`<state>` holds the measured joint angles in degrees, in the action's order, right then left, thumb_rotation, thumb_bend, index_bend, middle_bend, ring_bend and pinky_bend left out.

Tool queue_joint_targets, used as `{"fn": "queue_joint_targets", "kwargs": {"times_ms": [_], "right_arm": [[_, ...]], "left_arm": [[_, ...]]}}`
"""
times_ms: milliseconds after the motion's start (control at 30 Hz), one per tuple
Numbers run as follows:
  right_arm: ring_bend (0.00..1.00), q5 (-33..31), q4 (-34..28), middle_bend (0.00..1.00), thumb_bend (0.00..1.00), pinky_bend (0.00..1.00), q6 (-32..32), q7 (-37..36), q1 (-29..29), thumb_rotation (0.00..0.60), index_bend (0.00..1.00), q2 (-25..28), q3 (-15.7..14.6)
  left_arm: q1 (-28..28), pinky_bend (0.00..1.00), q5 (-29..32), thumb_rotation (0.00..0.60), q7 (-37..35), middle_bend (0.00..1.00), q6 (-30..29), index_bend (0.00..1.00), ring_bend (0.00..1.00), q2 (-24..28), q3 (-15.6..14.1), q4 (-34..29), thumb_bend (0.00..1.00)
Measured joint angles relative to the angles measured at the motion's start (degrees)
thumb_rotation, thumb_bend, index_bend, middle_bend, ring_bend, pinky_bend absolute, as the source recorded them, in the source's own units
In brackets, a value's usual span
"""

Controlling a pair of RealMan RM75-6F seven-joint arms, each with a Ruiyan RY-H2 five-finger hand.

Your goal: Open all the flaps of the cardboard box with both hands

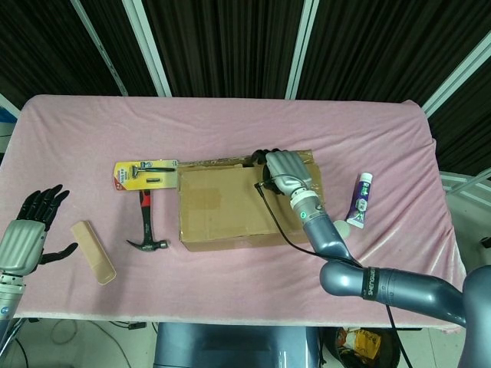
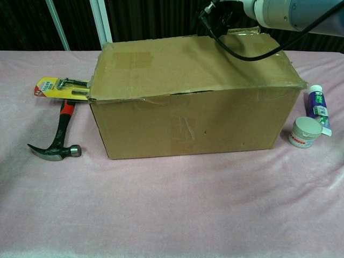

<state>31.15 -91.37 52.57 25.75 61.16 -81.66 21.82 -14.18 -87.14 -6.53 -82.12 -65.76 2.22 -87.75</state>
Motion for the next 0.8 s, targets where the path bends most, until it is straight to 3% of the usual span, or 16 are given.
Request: {"fn": "queue_joint_targets", "kwargs": {"times_ms": [167, 500, 800], "right_arm": [[0.47, -0.3, 0.0, 0.51, 0.94, 0.46, 0.2, 0.0, 0.0, 0.600, 0.41, -0.1, -0.9], [0.47, 1.9, -4.0, 0.51, 0.94, 0.46, 2.5, -0.7, 0.0, 0.600, 0.42, 1.3, 0.1], [0.47, 0.6, -12.8, 0.51, 0.94, 0.46, 4.0, -0.6, -0.5, 0.600, 0.42, 6.0, 1.1]], "left_arm": [[0.1, 0.00, 0.0, 0.600, 0.0, 0.00, 0.2, 0.00, 0.00, 0.1, 0.1, -0.2, 0.14], [0.2, 0.00, -0.3, 0.600, -0.1, 0.00, 0.2, 0.00, 0.00, 0.1, 0.3, -0.3, 0.14], [0.1, 0.00, 0.3, 0.600, -0.8, 0.00, 1.3, 0.00, 0.00, 0.5, 0.4, -0.8, 0.14]]}}
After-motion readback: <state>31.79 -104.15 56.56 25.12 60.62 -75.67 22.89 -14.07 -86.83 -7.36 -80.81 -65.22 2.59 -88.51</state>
